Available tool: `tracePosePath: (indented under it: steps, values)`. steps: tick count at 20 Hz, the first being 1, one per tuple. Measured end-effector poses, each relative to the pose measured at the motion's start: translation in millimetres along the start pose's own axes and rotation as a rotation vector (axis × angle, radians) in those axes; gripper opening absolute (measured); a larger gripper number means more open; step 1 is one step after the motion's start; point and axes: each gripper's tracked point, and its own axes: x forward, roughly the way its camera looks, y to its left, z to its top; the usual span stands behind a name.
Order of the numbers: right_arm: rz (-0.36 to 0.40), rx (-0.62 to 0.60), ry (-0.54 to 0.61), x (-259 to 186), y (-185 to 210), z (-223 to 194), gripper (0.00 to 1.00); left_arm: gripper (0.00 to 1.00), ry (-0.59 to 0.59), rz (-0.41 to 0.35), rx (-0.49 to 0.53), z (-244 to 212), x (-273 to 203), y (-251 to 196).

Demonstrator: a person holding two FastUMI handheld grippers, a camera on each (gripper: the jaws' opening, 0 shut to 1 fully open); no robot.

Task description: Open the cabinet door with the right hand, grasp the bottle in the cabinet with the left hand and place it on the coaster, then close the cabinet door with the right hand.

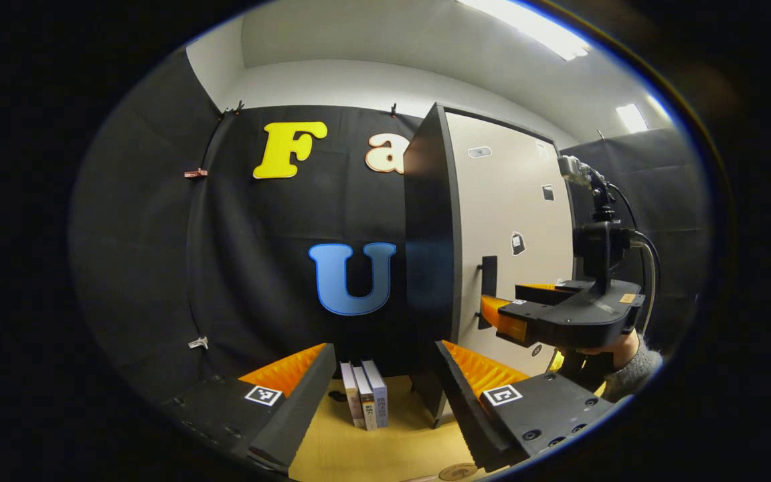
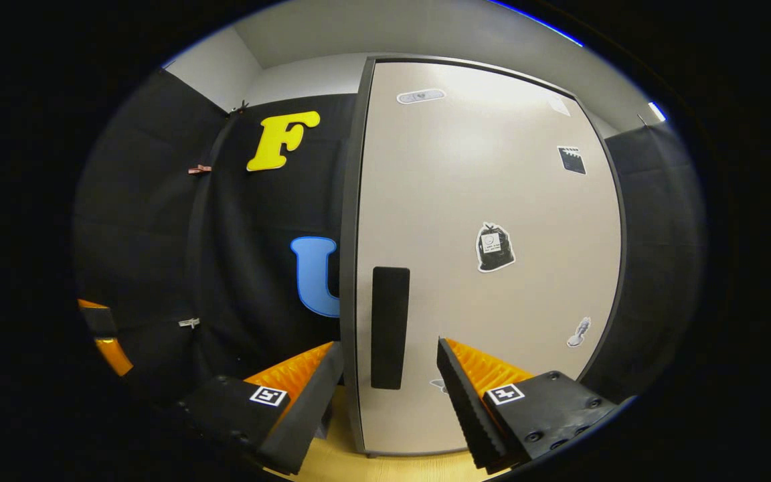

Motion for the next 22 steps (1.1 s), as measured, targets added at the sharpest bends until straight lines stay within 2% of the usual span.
tracePosePath:
  steps: [2,3,7,14,15,16,18,19,20,21,22]
  values:
    - [-0.015,0.006,0.002,12.6,0.5,-3.7,0.92,0.93,0.009,0.005,-0.008,-3.8,2.0,4.7]
    - [-0.025,0.002,-0.002,18.4,-0.6,-4.4,0.87,0.93,0.011,0.01,-0.012,-5.5,3.1,9.5]
    - [-0.07,-0.019,-0.022,32.7,-1.4,-5.2,0.77,0.94,0.032,0.021,-0.014,-15.5,5.7,23.1]
    - [-0.102,-0.008,-0.015,46.7,-2.3,-7.4,0.79,0.93,0.055,0.042,-0.031,-25.3,6.4,41.4]
    - [-0.116,0.003,-0.017,56.1,-2.0,-8.0,0.48,0.93,0.059,0.048,-0.033,-27.4,6.2,43.7]
    - [-0.126,-0.002,-0.022,50.5,-2.5,-7.3,0.42,0.93,0.063,0.054,-0.036,-28.5,6.7,46.3]
    - [-0.131,-0.005,-0.019,48.4,0.3,-8.5,0.43,0.94,0.071,0.062,-0.05,-32.5,6.0,50.4]
    - [-0.139,-0.013,-0.023,54.3,-2.3,-8.7,0.3,0.93,0.074,0.065,-0.055,-34.0,5.9,51.9]
    - [-0.137,-0.014,-0.024,50.8,-2.0,-8.2,0.35,0.93,0.076,0.069,-0.059,-34.0,4.7,53.4]
    - [-0.128,-0.024,-0.024,51.5,-0.9,-8.2,0.28,0.93,0.078,0.072,-0.06,-35.4,4.7,54.9]
    - [-0.127,-0.019,-0.016,48.9,-1.3,-8.9,0.28,0.94,0.079,0.072,-0.063,-34.9,3.7,55.4]
